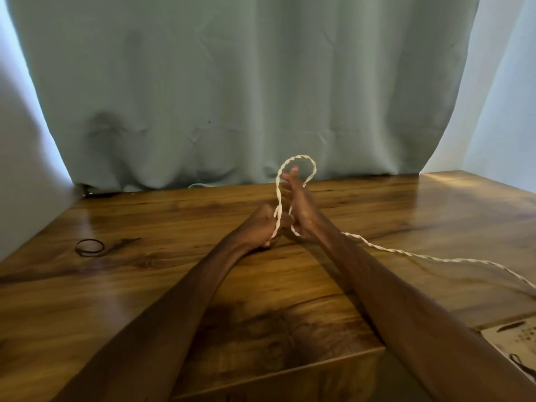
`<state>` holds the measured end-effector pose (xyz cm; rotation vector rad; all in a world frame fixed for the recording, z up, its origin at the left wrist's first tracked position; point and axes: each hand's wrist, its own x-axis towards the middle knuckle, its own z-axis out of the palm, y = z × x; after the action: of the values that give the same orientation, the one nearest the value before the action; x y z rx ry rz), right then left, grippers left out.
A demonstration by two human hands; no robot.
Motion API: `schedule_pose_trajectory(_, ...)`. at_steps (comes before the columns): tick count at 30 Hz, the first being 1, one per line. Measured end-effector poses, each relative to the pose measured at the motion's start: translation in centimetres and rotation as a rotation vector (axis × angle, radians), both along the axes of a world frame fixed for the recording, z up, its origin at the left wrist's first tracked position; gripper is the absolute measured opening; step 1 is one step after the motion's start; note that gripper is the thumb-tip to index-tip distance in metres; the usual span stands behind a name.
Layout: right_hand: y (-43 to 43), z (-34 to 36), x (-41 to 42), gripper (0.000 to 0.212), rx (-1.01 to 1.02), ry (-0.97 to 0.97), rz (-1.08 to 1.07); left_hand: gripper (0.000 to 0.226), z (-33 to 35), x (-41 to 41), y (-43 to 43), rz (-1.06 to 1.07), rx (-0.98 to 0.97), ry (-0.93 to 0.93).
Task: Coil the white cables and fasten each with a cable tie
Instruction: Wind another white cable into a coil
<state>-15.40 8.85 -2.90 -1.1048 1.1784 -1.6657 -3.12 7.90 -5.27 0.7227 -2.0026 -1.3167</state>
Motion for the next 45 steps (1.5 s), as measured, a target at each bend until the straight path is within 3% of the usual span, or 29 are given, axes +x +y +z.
schedule_pose_trajectory(3,0.7,-0.3,0.3,0.034,-0.062,0.167,0.209,0.034,0.1,-0.1,-1.3,0.311,-0.010,0.062)
schedule_pose_trajectory(5,1.5,-0.5,0.1,0.032,-0.015,0.422,0.244,0.029,0.2,0.8,-3.0,0.534,0.036,0.105)
schedule_pose_trajectory(8,1.8,-0.9,-1.8,0.030,0.061,0.968,0.228,0.016,0.2,3.5,-4.8,0.725,0.166,0.259)
schedule_pose_trajectory(10,1.1,-1.3,-3.6,0.026,0.071,1.163,0.133,0.020,0.0,5.5,-6.0,0.829,0.223,0.316)
schedule_pose_trajectory(14,-0.2,-1.7,-7.1,0.039,0.190,1.338,-0.217,0.025,-0.4,7.4,-7.0,0.949,0.264,0.346)
schedule_pose_trajectory(19,-0.4,-2.3,-8.6,0.040,0.262,1.312,-0.399,0.030,-0.6,6.4,-7.0,0.944,0.241,0.290)
schedule_pose_trajectory(23,-0.4,-1.7,-8.2,0.041,0.155,1.409,-0.562,0.034,-0.5,6.3,-6.7,0.963,0.218,0.207)
schedule_pose_trajectory(28,-0.2,-0.7,-5.5,0.045,-0.413,1.447,-0.581,0.035,-0.4,6.1,-6.2,0.948,0.104,0.079)
schedule_pose_trajectory(31,-0.3,-0.6,-3.6,0.029,-0.746,1.456,-0.674,0.035,-0.5,5.9,-6.0,0.927,0.057,-0.002)
schedule_pose_trajectory(34,-0.6,-0.5,-1.9,0.018,-0.879,1.399,-0.587,0.031,-0.6,5.3,-5.7,0.874,-0.003,-0.054)
schedule_pose_trajectory(37,-0.5,-0.9,0.5,0.023,-0.792,1.117,-0.416,0.034,-0.4,4.4,-5.3,0.841,-0.027,-0.040)
schedule_pose_trajectory(40,-0.8,-1.2,1.3,0.030,-0.541,0.947,-0.290,0.030,-0.1,3.8,-5.2,0.835,0.054,0.031)
schedule_pose_trajectory(42,-1.1,-1.5,0.0,0.033,-0.397,0.990,-0.204,0.034,0.0,4.4,-5.7,0.899,0.155,0.142)
schedule_pose_trajectory(45,-0.9,-1.7,-3.6,0.029,-0.181,1.233,-0.113,0.050,0.2,6.7,-7.4,1.107,0.228,0.283)
